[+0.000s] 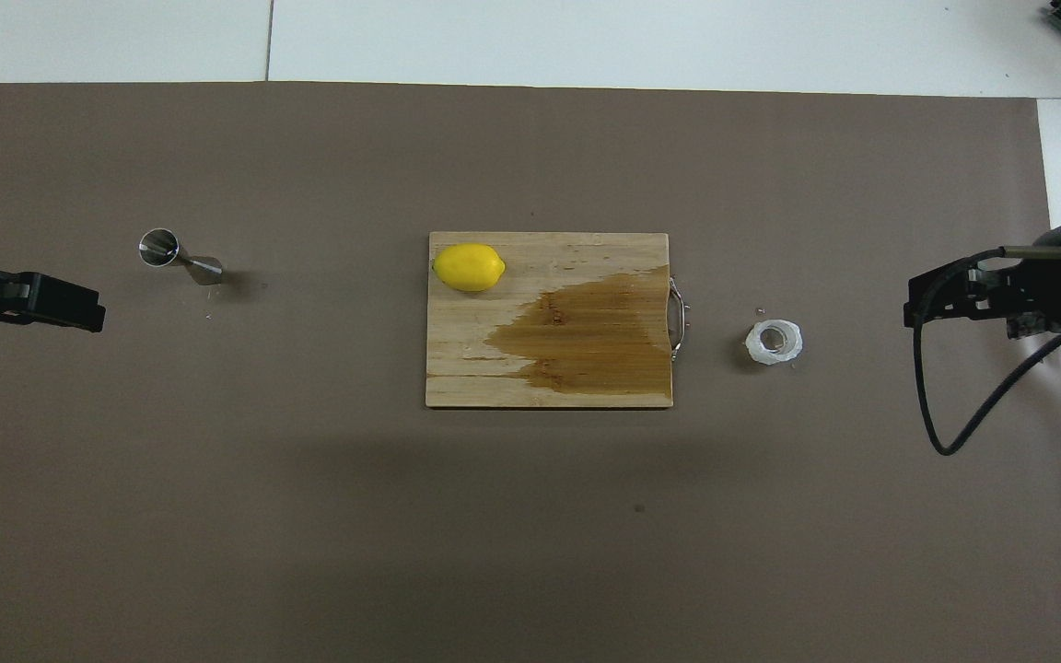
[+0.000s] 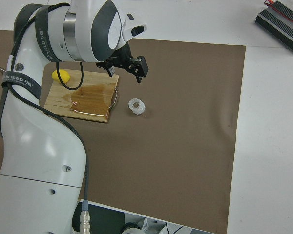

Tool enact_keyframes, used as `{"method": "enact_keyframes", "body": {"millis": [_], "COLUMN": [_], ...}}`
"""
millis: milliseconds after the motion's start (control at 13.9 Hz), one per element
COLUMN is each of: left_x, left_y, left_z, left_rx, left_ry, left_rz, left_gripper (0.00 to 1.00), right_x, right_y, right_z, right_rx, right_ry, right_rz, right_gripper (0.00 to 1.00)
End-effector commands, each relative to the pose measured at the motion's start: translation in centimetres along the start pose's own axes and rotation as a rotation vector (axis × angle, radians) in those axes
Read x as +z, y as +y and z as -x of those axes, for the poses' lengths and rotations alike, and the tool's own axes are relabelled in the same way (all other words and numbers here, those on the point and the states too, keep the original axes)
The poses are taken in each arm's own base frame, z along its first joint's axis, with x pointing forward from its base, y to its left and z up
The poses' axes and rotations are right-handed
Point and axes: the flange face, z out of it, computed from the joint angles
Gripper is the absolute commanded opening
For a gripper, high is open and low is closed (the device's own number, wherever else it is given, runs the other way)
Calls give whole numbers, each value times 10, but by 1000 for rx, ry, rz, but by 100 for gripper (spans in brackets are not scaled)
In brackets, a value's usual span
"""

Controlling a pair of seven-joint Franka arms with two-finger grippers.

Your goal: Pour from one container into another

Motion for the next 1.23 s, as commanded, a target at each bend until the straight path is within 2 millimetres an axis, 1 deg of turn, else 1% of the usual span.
{"method": "enact_keyframes", "body": {"millis": [0, 72, 289, 361, 433, 578, 650, 794, 866, 939, 1011, 1083, 1155], "left_x": [11, 16, 32, 42, 52, 65, 76, 105, 115, 128, 140, 153, 167], "left_y": [-10, -23, -43, -47, -56, -73, -84, -99, -109, -122, -129, -140, -154], "left_z": [-12, -24, -64, -80, -92, -106, -113, -135, -141, -145, -148, -151, -155], "left_rx": [-36, -65, -145, -183, -240, -340, -386, -480, -523, -567, -582, -599, -620], "left_ry": [-22, -25, -56, -74, -82, -83, -91, -122, -129, -143, -156, -171, -185], "left_rz": [45, 54, 81, 84, 88, 118, 126, 144, 156, 176, 173, 170, 168], "left_gripper": [100, 100, 100, 100, 100, 100, 100, 100, 100, 100, 100, 100, 100], "right_x": [-3, -3, -3, -3, -3, -3, -3, -3, -3, -3, -3, -3, -3], "right_y": [1, 1, 1, 1, 0, 1, 0, 1, 1, 0, 1, 1, 1], "right_z": [6, 6, 6, 6, 6, 6, 6, 6, 6, 6, 6, 6, 6], "right_rx": [2, 2, 2, 2, 1, 2, 1, 2, 2, 1, 2, 2, 2], "right_ry": [-8, -7, -7, -7, -7, -7, -7, -7, -7, -8, -8, -7, -7], "right_rz": [-20, -20, -20, -20, -20, -20, -20, -20, -20, -20, -20, -20, -20], "right_gripper": [100, 100, 100, 100, 100, 100, 100, 100, 100, 100, 100, 100, 100]}}
